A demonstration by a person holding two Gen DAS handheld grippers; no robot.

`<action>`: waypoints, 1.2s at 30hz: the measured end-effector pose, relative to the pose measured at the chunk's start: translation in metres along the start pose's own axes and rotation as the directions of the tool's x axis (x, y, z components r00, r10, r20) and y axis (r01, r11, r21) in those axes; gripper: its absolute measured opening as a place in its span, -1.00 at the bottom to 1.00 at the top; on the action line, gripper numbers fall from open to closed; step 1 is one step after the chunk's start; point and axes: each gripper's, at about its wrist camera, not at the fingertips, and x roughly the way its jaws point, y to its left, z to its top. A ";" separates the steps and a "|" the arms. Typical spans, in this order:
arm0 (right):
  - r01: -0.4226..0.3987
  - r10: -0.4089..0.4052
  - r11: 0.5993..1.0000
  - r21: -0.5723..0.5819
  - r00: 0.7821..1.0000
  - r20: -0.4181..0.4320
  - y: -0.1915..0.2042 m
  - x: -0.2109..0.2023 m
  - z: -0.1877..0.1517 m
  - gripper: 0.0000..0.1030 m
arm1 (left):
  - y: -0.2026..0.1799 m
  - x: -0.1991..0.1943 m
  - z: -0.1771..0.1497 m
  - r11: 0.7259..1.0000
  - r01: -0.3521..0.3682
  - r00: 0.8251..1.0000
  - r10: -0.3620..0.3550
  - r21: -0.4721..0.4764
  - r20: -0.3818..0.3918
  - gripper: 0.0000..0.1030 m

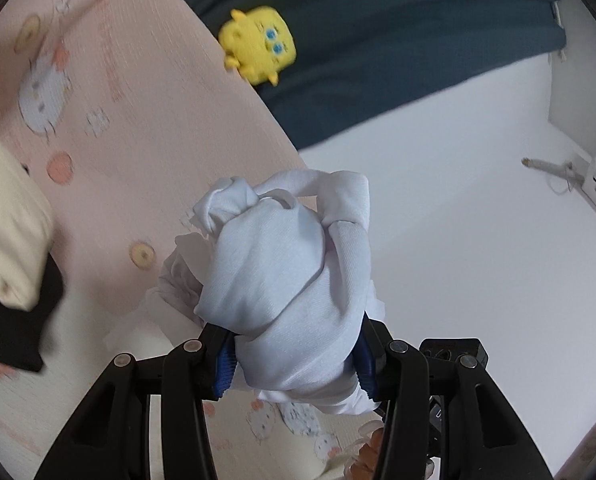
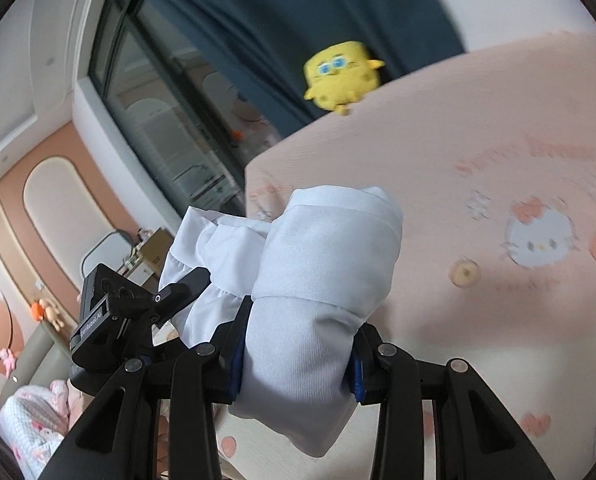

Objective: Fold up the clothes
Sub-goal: 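Lift the white bundle with both grippers and carry it toward the clothes stack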

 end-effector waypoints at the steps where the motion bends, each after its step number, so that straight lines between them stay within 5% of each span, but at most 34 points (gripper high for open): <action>1: -0.009 0.008 1.000 -0.010 1.000 -0.007 0.005 0.010 0.007 -0.26 | 0.003 -0.003 0.008 1.000 -0.006 1.000 0.006 -0.002 0.008 -0.14; 7: -0.090 0.089 0.996 -0.023 0.994 -0.060 0.030 0.065 0.032 -0.26 | 0.015 -0.030 0.050 0.997 -0.074 0.995 0.074 -0.004 0.062 -0.14; 19: -0.176 0.169 0.982 -0.072 0.982 -0.085 0.080 0.093 0.043 -0.26 | 0.018 -0.085 0.077 0.991 -0.130 0.980 0.127 0.012 0.155 -0.14; 36: -0.178 0.176 0.984 0.020 0.948 -0.265 0.047 0.202 0.008 -0.25 | 0.130 -0.080 0.096 0.965 -0.217 0.971 0.229 -0.147 0.073 -0.14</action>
